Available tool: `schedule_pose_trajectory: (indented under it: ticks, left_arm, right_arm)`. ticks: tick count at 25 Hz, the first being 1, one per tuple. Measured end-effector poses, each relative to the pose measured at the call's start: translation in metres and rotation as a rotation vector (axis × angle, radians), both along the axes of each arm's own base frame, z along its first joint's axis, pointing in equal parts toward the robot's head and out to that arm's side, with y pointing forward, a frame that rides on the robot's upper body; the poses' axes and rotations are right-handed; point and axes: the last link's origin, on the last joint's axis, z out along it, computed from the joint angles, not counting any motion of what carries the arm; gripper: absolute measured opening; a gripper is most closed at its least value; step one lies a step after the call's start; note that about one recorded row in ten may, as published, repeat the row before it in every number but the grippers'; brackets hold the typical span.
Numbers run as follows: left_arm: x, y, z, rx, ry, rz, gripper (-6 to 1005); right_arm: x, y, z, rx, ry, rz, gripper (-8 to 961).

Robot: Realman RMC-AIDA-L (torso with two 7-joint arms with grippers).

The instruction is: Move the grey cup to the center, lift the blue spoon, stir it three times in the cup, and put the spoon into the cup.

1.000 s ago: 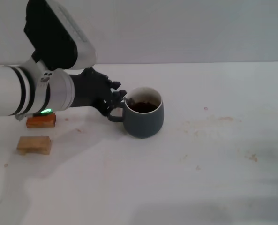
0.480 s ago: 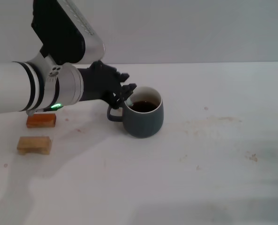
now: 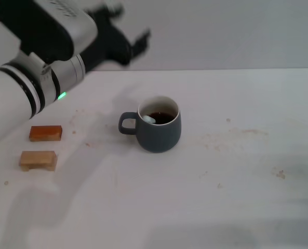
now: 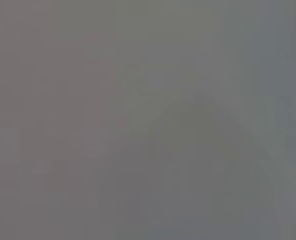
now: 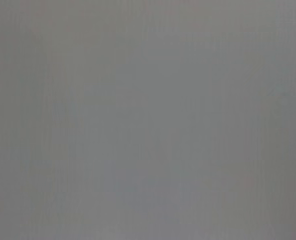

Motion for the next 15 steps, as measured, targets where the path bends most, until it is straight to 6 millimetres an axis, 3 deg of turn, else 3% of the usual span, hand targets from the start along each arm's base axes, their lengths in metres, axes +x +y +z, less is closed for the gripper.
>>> schedule_pose_trajectory:
  ticks: [2,3,4,5,7,8,9,11,12,13,14,15]
  left_arm:
    - [0.006,-0.008,0.008,0.155,-0.078,-0.054,648]
    - [0.009,-0.020,0.015,0.340,-0.179,-0.117,684]
    - [0.009,-0.020,0.015,0.340,-0.179,-0.117,720]
    - [0.008,-0.035,0.019,0.484,-0.267,-0.177,757]
    - [0.006,-0.044,0.020,0.545,-0.315,-0.215,829]
    - [0.000,-0.058,0.024,0.618,-0.397,-0.275,829]
    - [0.000,-0.058,0.024,0.618,-0.397,-0.275,829]
    - [-0.011,-0.075,0.034,0.659,-0.537,-0.335,829]
    - [-0.017,-0.077,0.035,0.652,-0.571,-0.343,829]
    - [-0.035,-0.079,0.037,0.627,-0.587,-0.338,829]
    - [-0.035,-0.079,0.037,0.627,-0.587,-0.338,829]
    - [-0.060,-0.076,0.032,0.597,-0.536,-0.296,829]
  right_arm:
    - [0.000,0.000,0.000,0.000,-0.001,0.000,-1]
    - [0.000,0.000,0.000,-0.001,-0.001,0.001,-1]
    - [0.000,0.000,0.000,-0.001,-0.001,0.001,-1]
    - [0.000,0.000,0.000,-0.001,-0.001,0.001,-1]
    - [-0.001,0.000,-0.001,-0.002,0.000,0.002,-1]
    - [-0.001,0.000,-0.001,-0.004,0.000,0.003,-1]
    - [-0.001,0.000,-0.001,-0.004,0.000,0.003,-1]
    - [-0.002,-0.001,0.000,0.004,-0.004,0.013,-1]
    - [-0.002,-0.001,0.000,0.004,-0.004,0.013,-1]
    - [-0.003,-0.003,0.002,0.018,-0.008,0.025,-1]
    - [-0.003,-0.003,0.002,0.018,-0.008,0.025,-1]
    - [-0.003,-0.005,0.003,0.025,-0.010,0.030,-1]
